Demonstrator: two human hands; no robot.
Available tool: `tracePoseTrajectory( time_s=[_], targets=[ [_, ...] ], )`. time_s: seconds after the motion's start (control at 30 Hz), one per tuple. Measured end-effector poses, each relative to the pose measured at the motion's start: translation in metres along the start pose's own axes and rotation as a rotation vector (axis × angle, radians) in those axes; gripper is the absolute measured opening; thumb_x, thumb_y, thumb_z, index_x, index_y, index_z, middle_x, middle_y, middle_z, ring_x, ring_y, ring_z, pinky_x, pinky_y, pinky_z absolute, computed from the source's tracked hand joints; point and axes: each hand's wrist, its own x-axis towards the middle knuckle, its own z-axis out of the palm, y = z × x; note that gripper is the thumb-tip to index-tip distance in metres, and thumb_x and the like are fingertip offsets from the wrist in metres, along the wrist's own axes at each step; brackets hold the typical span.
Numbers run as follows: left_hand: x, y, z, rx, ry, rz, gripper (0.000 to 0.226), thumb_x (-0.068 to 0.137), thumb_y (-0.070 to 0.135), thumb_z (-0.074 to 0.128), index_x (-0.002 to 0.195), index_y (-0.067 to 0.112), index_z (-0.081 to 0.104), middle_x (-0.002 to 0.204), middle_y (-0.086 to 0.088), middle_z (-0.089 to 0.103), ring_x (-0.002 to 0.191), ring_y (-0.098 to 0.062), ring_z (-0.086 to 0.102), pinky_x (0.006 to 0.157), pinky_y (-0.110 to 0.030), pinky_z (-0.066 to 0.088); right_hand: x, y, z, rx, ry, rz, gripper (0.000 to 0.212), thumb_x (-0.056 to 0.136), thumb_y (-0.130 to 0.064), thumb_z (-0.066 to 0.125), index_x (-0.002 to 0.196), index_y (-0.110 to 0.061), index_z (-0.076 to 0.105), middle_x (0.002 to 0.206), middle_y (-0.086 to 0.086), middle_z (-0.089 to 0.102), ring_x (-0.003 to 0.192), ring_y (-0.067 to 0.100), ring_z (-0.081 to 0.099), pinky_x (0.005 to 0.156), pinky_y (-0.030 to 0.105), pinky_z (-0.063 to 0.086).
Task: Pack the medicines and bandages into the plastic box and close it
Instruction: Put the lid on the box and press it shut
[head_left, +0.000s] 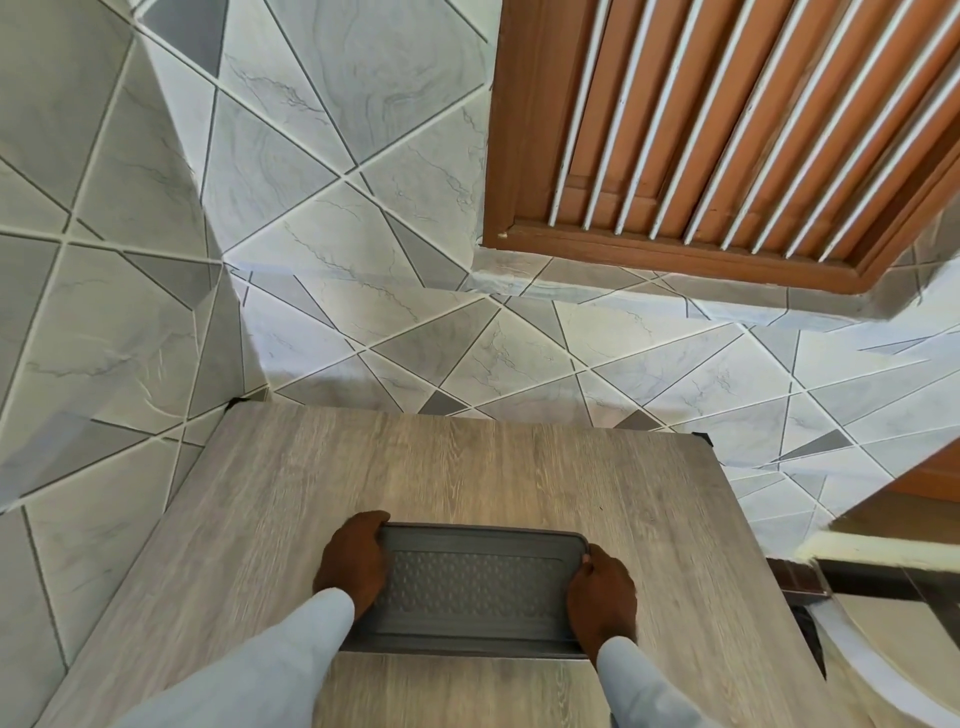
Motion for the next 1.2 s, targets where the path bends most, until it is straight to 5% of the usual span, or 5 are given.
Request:
tracePoseTrajectory(
  time_s=[0.17, 0.27, 0.4, 0.63, 1.2],
  targets=[
    [-0.002, -0.003, 0.004, 0.352, 0.03, 0.169, 0.052, 0.096, 0.009, 0.036, 0.147, 0.013, 0.025, 0.156, -0.008, 0.024, 0.145, -0.024, 0.021, 0.12, -0.036, 0.013, -0.005, 0.001, 0.003, -0.122, 0.034, -0.063, 0.046, 0.1, -0.03, 0.029, 0.141, -0.013, 0.038, 0.139, 0.011, 0.049, 0.128, 0.03, 0.045, 0.106, 0.048, 0.036],
    [-0.019, 0.009, 0.011, 0.539, 0.099, 0.448, 0.05, 0.087, 0.021, 0.039, 0.136, 0.01, 0.048, 0.145, -0.009, 0.047, 0.136, -0.026, 0.04, 0.117, -0.037, 0.009, -0.015, -0.008, 0.011, -0.317, 0.134, -0.339, 0.059, 0.097, -0.047, 0.023, 0.138, -0.011, 0.045, 0.143, 0.011, 0.048, 0.136, 0.029, 0.039, 0.11, 0.045, 0.026],
    [-0.038, 0.03, 0.044, 0.683, -0.075, 0.635, 0.056, 0.082, 0.04, 0.043, 0.129, 0.012, 0.056, 0.138, -0.005, 0.055, 0.134, -0.022, 0.042, 0.108, -0.044, 0.016, -0.039, -0.03, 0.034, -0.503, -0.037, -0.671, 0.061, 0.097, -0.048, 0.02, 0.13, -0.011, 0.057, 0.137, 0.007, 0.056, 0.134, 0.024, 0.043, 0.11, 0.044, 0.014],
    [-0.037, 0.023, 0.055, 0.732, -0.12, 0.58, 0.063, 0.082, 0.044, 0.042, 0.132, 0.007, 0.052, 0.139, -0.009, 0.054, 0.132, -0.023, 0.046, 0.107, -0.047, 0.018, -0.044, -0.029, 0.044, -0.603, -0.096, -0.638, 0.063, 0.085, -0.051, 0.046, 0.131, -0.009, 0.055, 0.138, 0.007, 0.054, 0.134, 0.021, 0.043, 0.108, 0.049, 0.017],
    [-0.03, 0.019, 0.059, 0.712, -0.056, 0.616, 0.063, 0.089, 0.042, 0.036, 0.143, 0.01, 0.035, 0.15, -0.007, 0.039, 0.14, -0.021, 0.032, 0.109, -0.048, 0.015, -0.036, -0.027, 0.049, -0.527, -0.078, -0.626, 0.071, 0.091, -0.056, 0.032, 0.146, -0.011, 0.032, 0.155, 0.008, 0.031, 0.145, 0.023, 0.019, 0.114, 0.051, 0.006]
  ],
)
